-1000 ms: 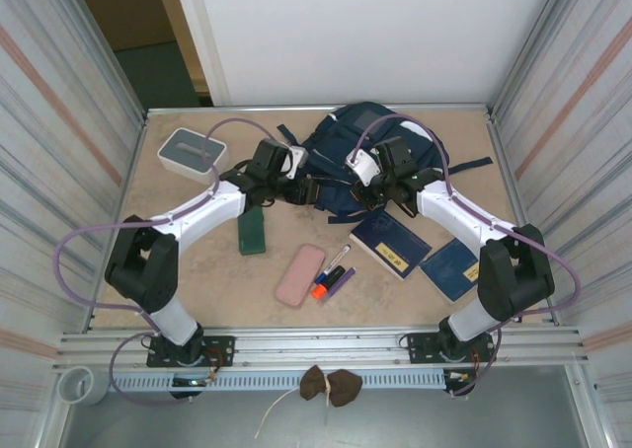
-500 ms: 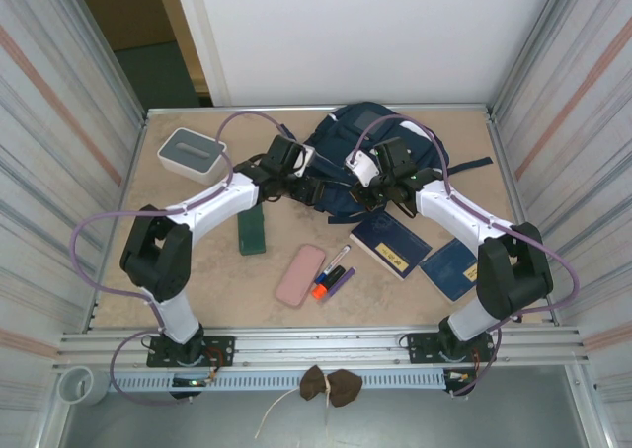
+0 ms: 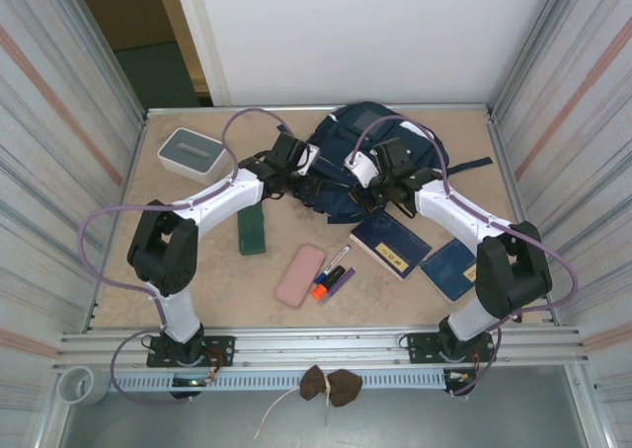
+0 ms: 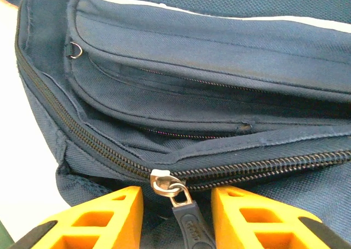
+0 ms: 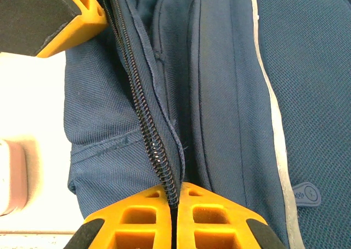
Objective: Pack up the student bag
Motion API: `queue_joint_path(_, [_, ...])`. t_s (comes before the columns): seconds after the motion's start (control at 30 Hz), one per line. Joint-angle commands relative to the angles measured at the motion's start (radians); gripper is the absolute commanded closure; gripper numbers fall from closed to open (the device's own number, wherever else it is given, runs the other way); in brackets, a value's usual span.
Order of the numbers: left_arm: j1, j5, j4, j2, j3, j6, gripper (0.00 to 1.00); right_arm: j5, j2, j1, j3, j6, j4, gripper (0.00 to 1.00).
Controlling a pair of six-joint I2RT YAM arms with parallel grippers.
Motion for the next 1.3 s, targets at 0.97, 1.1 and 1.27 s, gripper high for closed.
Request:
queue_joint_path(0.97, [0.144,0.015,0.057,-0.115,-0.151,0.024,1.00,0.050,-0.038,-0.046,0.028,-0.021,-0.004,1.00])
queue_joint_path(1.1, [0.142,0.154,0.091,-0.140,-0.167,0.015,1.00,0.051,-0.029,-0.043,0.029,-0.008,-0.015,0.93])
queue_joint_path(1.27, [0.130,0.286,0.161,-0.175,-0.184,-0.026,1.00,-0.050,-0.016,-0.009,0.043,0.030,-0.001,0.59])
